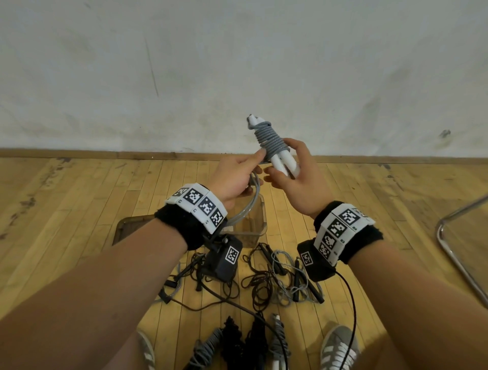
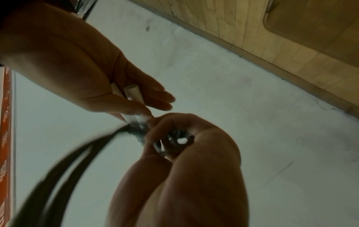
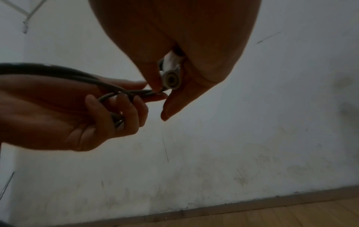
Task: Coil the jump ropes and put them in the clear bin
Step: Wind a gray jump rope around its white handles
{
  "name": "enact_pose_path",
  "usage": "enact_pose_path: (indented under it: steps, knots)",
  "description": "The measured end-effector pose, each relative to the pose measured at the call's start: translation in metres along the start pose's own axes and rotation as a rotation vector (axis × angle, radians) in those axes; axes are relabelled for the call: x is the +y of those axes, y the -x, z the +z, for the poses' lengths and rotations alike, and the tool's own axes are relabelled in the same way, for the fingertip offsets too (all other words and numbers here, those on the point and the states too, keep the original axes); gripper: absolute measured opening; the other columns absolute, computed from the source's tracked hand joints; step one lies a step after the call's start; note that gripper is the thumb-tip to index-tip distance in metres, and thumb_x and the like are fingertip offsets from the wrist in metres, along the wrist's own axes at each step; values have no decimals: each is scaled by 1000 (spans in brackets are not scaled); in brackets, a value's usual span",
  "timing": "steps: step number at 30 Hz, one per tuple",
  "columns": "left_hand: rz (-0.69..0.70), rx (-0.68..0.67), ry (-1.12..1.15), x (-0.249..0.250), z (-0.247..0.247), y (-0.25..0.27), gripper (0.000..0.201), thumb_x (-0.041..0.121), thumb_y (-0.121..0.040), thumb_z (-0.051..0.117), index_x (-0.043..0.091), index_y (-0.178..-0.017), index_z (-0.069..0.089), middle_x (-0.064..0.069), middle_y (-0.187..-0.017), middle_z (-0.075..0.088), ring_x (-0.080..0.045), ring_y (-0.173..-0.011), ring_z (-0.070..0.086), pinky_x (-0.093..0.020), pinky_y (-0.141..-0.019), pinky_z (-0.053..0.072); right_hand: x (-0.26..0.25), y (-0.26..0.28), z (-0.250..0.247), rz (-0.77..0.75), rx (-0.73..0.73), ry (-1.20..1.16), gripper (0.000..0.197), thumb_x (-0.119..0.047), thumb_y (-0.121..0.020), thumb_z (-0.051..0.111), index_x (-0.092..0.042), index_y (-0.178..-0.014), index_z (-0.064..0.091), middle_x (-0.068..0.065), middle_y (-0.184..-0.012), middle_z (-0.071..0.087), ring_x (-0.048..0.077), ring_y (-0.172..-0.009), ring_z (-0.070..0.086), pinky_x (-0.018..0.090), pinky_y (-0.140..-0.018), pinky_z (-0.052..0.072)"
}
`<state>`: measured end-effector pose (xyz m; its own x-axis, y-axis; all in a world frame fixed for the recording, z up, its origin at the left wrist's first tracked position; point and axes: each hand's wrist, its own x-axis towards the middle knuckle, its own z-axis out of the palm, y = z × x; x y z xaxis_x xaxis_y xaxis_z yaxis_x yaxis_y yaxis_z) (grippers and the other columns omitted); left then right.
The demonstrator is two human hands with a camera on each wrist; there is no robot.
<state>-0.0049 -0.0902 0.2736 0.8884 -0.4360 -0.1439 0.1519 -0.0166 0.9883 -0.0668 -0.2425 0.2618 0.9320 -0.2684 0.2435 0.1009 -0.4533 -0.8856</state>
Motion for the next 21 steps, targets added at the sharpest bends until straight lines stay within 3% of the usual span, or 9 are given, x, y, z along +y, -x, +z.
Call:
enact_pose_path:
  steps: [2, 5, 10, 12, 16, 18, 21]
  knots:
    - [11, -46, -45, -2, -2, 1, 17, 30, -101, 62, 24, -103, 78, 6, -80, 67, -5, -61, 58, -17, -48, 41, -1, -3, -5, 51, 50, -89, 56, -9, -97, 65, -22, -144, 40, 6, -109, 69, 22, -84, 76, 46, -78, 64]
    - [27, -82, -95, -3, 0, 5, 15, 26, -98, 67, 28, -108, 79, 14, -74, 70, -2, -60, 56, -17, -51, 42, -1, -5, -13, 67, 64, -89, 55, -8, -99, 62, -20, -148, 39, 7, -105, 70, 22, -78, 76, 37, -71, 64]
    - [10, -72, -60, -4, 1, 1, 22, 26, -102, 61, 15, -113, 77, 7, -76, 61, -10, -73, 57, -29, -77, 52, 0, -4, -11, 51, 8, 63, 55, -13, -100, 61, -25, -148, 36, 9, -102, 65, 19, -66, 69, 21, -56, 55]
    - [-34, -93, 27, -4, 2, 2, 23, 22, -104, 58, 10, -115, 74, 0, -80, 62, -14, -77, 66, -33, -83, 56, -1, -3, -11, 50, -22, 130, 55, -17, -101, 59, -26, -150, 33, 4, -100, 63, 17, -64, 66, 17, -52, 50]
    - [-101, -126, 178, -4, 2, 3, 23, 15, -105, 55, 4, -117, 70, -6, -94, 71, -17, -79, 73, -30, -73, 61, -4, 0, -10, 24, -48, 132, 43, -31, -109, 39, -34, -151, 30, 0, -87, 61, 13, -65, 60, 24, -56, 49]
    - [-119, -116, 146, -2, 0, 3, 24, 17, -105, 54, 6, -117, 71, -1, -88, 71, -14, -74, 68, -27, -68, 57, -3, 1, -9, 13, -45, 113, 40, -32, -111, 28, -38, -151, 30, 2, -90, 59, 12, -68, 57, 25, -59, 50]
    - [-141, -110, 135, -2, 2, 3, 31, 21, -102, 54, 4, -123, 70, 4, -74, 59, -10, -61, 54, -25, -62, 47, -4, 2, -10, 1, -74, 151, 43, -32, -112, 26, -35, -154, 27, -1, -93, 57, 11, -72, 56, 28, -68, 51]
